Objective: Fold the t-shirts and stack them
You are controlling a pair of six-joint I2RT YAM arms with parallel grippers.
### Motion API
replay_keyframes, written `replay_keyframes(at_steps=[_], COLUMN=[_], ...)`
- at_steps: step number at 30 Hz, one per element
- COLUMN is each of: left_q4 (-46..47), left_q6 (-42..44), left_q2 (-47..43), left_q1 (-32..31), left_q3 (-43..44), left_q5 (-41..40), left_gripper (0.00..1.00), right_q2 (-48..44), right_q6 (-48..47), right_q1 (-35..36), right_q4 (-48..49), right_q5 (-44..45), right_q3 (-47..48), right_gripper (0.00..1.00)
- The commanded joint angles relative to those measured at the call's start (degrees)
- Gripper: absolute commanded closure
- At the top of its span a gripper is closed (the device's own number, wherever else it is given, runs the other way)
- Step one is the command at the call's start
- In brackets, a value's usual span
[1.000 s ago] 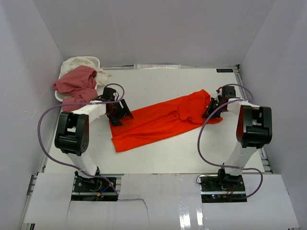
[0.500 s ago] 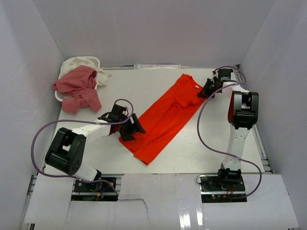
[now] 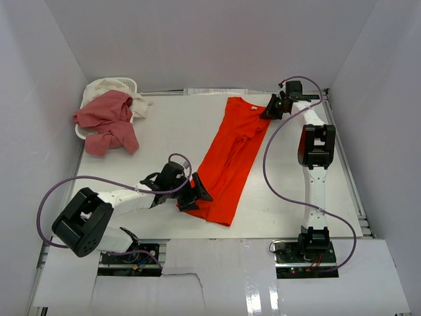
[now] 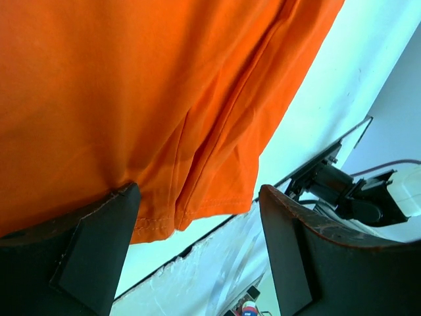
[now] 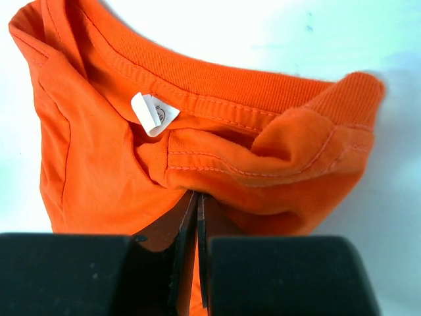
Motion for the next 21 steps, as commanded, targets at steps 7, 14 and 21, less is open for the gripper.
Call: replay_keyframes(at_steps=[7, 14, 21], left_q4=[-9.8, -23.2, -29.1], left_q6=[-5.6, 2.0, 9.9], left_q2=[2.6, 5.4, 10.5], left_q1=[-11.3, -11.2, -2.2], left_q3=[-3.7, 17.8, 38.4], left_q5=[-3.5, -11.4, -9.2], left_gripper=[0.14, 0.12, 0.11], right_q2=[2.0, -13.1, -36.5], right_q6=[1.9, 1.4, -4.3], right_q1=[0.2, 0.2, 0.6], right_q4=[5.1, 12.2, 16.7], right_q5=[-2.2, -7.1, -5.8], right_q3=[0.9, -9.4, -35.5], right_gripper=[0.70, 0.64, 0.64])
